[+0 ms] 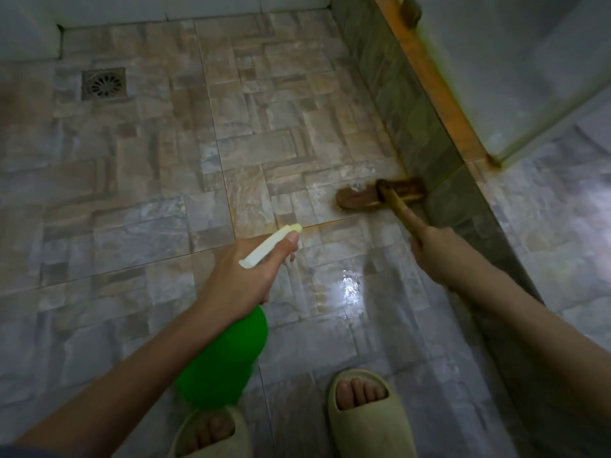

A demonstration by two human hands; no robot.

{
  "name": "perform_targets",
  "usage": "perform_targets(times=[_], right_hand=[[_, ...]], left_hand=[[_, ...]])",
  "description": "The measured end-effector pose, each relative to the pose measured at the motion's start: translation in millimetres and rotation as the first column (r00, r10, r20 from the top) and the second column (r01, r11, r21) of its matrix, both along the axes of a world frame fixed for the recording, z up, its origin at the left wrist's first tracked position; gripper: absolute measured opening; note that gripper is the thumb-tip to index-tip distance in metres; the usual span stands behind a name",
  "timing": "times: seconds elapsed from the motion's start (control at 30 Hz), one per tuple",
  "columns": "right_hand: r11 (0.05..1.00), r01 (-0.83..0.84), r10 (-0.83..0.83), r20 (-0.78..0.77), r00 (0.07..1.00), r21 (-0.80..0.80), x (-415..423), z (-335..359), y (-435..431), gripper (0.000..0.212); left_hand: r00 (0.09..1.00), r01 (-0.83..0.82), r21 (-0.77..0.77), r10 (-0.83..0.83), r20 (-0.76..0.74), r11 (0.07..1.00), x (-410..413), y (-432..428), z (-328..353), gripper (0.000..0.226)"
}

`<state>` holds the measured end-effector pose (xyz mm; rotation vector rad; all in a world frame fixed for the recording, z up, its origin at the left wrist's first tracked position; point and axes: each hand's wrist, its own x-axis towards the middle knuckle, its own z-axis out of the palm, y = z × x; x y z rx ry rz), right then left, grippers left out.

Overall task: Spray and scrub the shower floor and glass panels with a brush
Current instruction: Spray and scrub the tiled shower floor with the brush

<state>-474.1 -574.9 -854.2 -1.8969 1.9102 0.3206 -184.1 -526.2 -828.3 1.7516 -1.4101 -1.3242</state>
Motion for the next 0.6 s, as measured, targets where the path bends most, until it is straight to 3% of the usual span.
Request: perform_targets(times=[0.07, 0.2, 0.37, 0.6], right_hand=[[1.000, -0.005, 0.004, 0.015, 1.000, 0.025, -4.0, 4.3, -9.8, 0.069], [0.988, 0.025, -0.019, -0.039, 0.999, 0.151, 4.6, 21.3, 56.0, 0.077], [0.992, -0.010, 0.022, 0.089, 0.996, -0.128, 7.4, -11.2, -13.2, 0.084], [0.989, -0.143, 0.143, -0.021, 0.989, 0.033, 12.0, -0.8, 46.0, 0.084]], left_hand=[[1.000, -0.010, -0.015, 0.010, 0.002, 1.000, -1.0, -0.3, -1.6, 0.056], [1.000, -0.029, -0.019, 0.029, 0.007, 0.999, 0.9, -2.2, -3.7, 0.054], [0.999, -0.023, -0.033, 0.024, 0.026, 0.999, 4.7, -8.2, -12.6, 0.054], [0.998, -0.036, -0.016, 0.036, 0.058, 0.999, 13.9, -7.3, -14.1, 0.055]])
